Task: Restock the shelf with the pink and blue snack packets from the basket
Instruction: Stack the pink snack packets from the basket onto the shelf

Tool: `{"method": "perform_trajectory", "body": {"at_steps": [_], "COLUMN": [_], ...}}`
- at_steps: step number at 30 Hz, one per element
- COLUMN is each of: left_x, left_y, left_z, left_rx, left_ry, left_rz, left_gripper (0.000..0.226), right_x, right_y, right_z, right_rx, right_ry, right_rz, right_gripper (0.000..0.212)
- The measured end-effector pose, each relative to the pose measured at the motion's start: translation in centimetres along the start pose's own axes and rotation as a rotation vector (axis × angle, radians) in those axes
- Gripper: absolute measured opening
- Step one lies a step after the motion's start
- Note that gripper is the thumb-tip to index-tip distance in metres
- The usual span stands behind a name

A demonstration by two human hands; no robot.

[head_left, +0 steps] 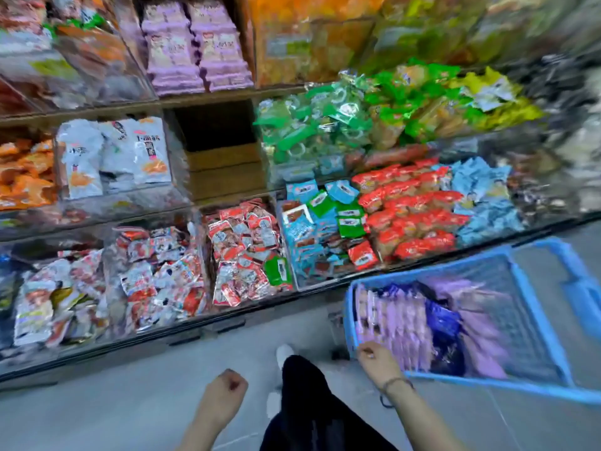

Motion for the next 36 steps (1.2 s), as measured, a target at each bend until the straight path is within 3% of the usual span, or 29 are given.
{"method": "perform_trajectory", "body": {"at_steps": [7,9,13,20,22,26,29,32,36], "left_x": [2.0,3.4,7.2,14.6,15.8,17.1,17.3,17.1,16.5], "left_y": [2.1,2.1,2.1,0.7,0.1,-1.1,-1.8,-2.1,-2.1], "left_z": [5.7,7.2,10.8,18.2,20.5,24.3,26.1,26.8,26.8], "left_rx": [-0.084,-0.104,-0.172,-0.163,-0.176,-0.198,-0.177,-0.145,-0.126], "left_ry": [0.008,-0.001,-0.119,-0.256,-0.273,-0.222,-0.213,-0.169,-0.112], "left_rz": [0.024,0.034,0.102,0.106,0.095,0.085,0.068,0.046,0.058], "left_gripper": [0.007,0.022,0.049,0.063,0.067,0.081,0.084,0.083,0.082], "right_x": [9.3,11.0,13.0,14.5,14.6,14.0,13.0,12.4,12.1], "right_y": [3.6,3.4,1.6,-4.9,-7.0,-10.7,-12.7,-14.4,-15.6], "right_z": [-3.2,-4.9,-8.7,-13.9,-14.2,-13.6,-12.0,-10.2,-8.8], "right_rx": [0.089,0.101,0.118,0.033,-0.020,-0.074,-0.082,-0.021,0.062], "right_ry": [0.009,0.012,0.015,0.099,0.103,0.093,0.039,-0.060,0.032], "right_rz": [0.247,0.286,0.268,0.158,0.177,0.162,0.140,0.179,0.231], "right_gripper": [0.016,0.013,0.019,0.017,0.030,0.081,0.103,0.119,0.121]}}
Point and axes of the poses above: each hand's wrist, its own y-axis away from the middle knuckle, its own z-axis out of the palm, x = y × z, the point moved 3 cm from there along -y, towards the middle knuckle, and after that the axes turned 4 degrees about -z, right-handed, at the moved point
